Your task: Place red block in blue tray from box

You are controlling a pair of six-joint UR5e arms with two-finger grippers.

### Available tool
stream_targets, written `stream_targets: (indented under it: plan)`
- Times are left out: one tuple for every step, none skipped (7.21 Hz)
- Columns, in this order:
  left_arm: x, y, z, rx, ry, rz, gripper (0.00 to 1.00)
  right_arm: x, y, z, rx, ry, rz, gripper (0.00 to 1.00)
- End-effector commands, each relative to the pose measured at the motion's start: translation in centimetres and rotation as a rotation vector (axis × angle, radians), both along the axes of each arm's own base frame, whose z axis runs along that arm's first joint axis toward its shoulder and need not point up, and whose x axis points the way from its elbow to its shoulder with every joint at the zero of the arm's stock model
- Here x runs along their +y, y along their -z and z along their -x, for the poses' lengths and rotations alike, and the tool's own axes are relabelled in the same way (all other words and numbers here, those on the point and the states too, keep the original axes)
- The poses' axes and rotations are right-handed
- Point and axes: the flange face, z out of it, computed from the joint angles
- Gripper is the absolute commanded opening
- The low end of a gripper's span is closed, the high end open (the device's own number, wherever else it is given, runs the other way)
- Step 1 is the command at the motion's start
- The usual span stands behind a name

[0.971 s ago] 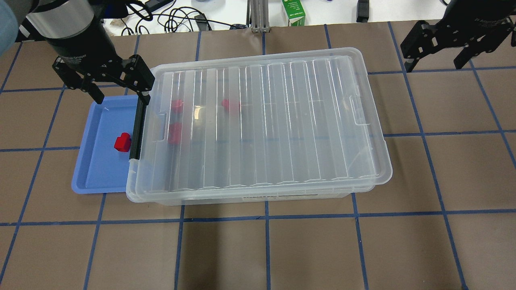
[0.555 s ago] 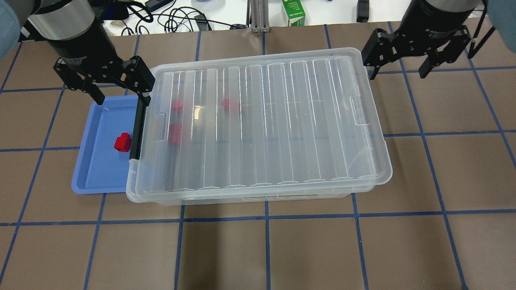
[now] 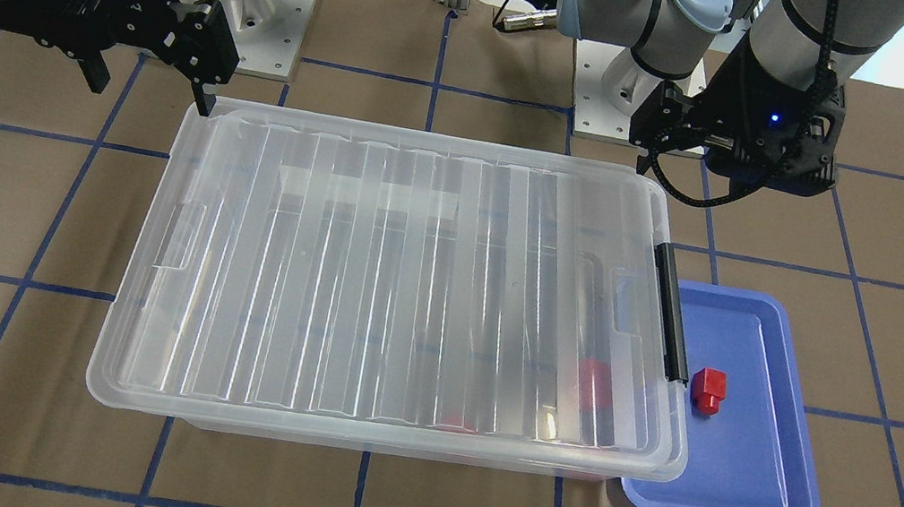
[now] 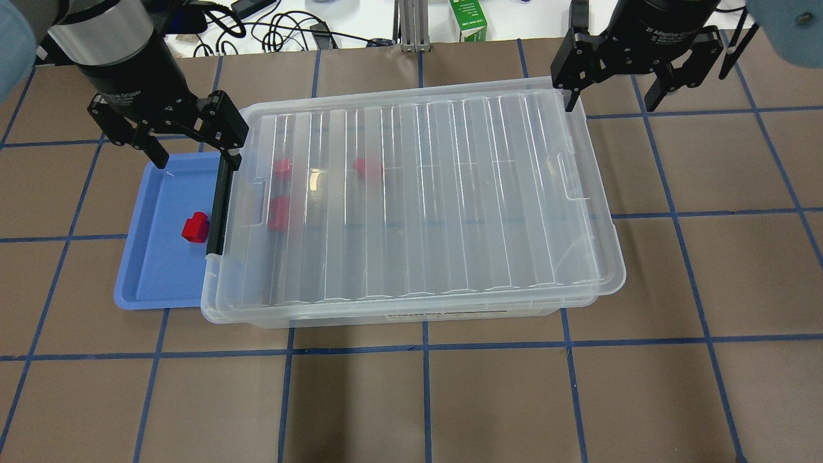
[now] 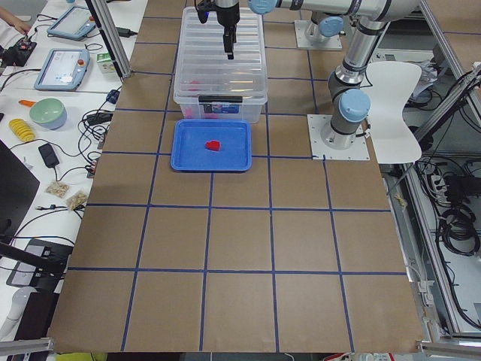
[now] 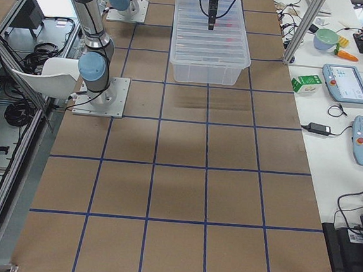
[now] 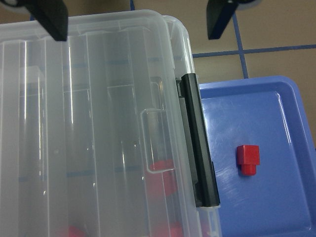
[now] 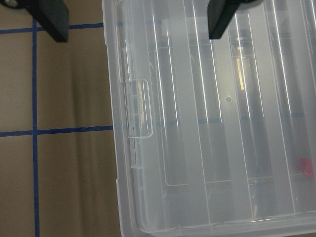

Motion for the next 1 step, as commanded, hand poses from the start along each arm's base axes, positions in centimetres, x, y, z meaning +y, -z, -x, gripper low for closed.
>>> stream_targets:
  plan:
    - [-0.02,0.08,0.08,0.001,0.001,0.000,1.00,-0.08,0.15,0.04,0.007,0.001,-0.003,1.00]
